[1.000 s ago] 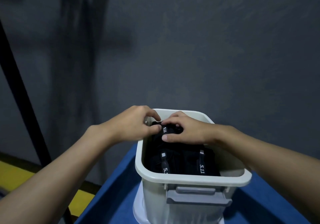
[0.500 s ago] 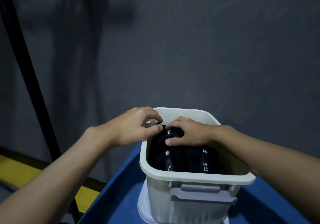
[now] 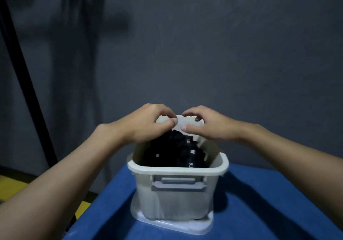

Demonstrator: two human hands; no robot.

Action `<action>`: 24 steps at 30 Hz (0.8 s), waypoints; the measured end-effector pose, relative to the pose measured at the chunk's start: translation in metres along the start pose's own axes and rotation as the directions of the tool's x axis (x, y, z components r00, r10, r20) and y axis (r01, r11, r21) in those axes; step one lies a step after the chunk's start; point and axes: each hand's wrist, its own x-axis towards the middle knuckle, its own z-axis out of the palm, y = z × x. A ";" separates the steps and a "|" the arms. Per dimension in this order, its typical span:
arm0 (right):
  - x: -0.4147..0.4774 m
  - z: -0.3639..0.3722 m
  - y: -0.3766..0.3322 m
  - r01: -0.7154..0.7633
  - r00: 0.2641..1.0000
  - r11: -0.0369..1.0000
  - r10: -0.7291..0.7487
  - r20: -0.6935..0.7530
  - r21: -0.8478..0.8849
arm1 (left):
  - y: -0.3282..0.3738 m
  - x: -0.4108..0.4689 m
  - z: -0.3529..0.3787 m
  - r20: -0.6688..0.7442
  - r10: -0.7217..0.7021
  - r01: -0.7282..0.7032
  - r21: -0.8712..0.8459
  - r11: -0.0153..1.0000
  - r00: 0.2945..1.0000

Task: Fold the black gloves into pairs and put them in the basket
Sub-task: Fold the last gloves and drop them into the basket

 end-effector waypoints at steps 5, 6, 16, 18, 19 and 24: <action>-0.066 -0.036 0.039 -0.085 0.993 0.996 0.086 -0.083 0.021 | 0.077 0.026 0.022 -0.011 0.134 -0.135 -0.025 0.991 0.991; -0.080 -0.042 0.051 -0.113 0.990 0.993 0.114 -0.087 0.016 | 0.094 0.032 0.029 -0.013 0.164 -0.164 -0.025 0.986 0.986; -0.234 -0.080 0.169 -0.419 0.902 0.908 0.414 -0.122 -0.021 | 0.229 0.084 0.142 0.067 0.318 -0.303 -0.178 0.936 0.946; -0.263 -0.080 0.196 -0.486 0.868 0.873 0.476 -0.144 -0.043 | 0.246 0.092 0.174 0.103 0.316 -0.292 -0.196 0.936 0.943; -0.277 -0.079 0.210 -0.522 0.847 0.850 0.508 -0.156 -0.071 | 0.254 0.095 0.190 0.126 0.310 -0.280 -0.208 0.937 0.942; -0.336 -0.074 0.269 -0.669 0.743 0.720 0.644 -0.183 -0.183 | 0.285 0.113 0.274 0.276 0.269 -0.203 -0.246 0.948 0.923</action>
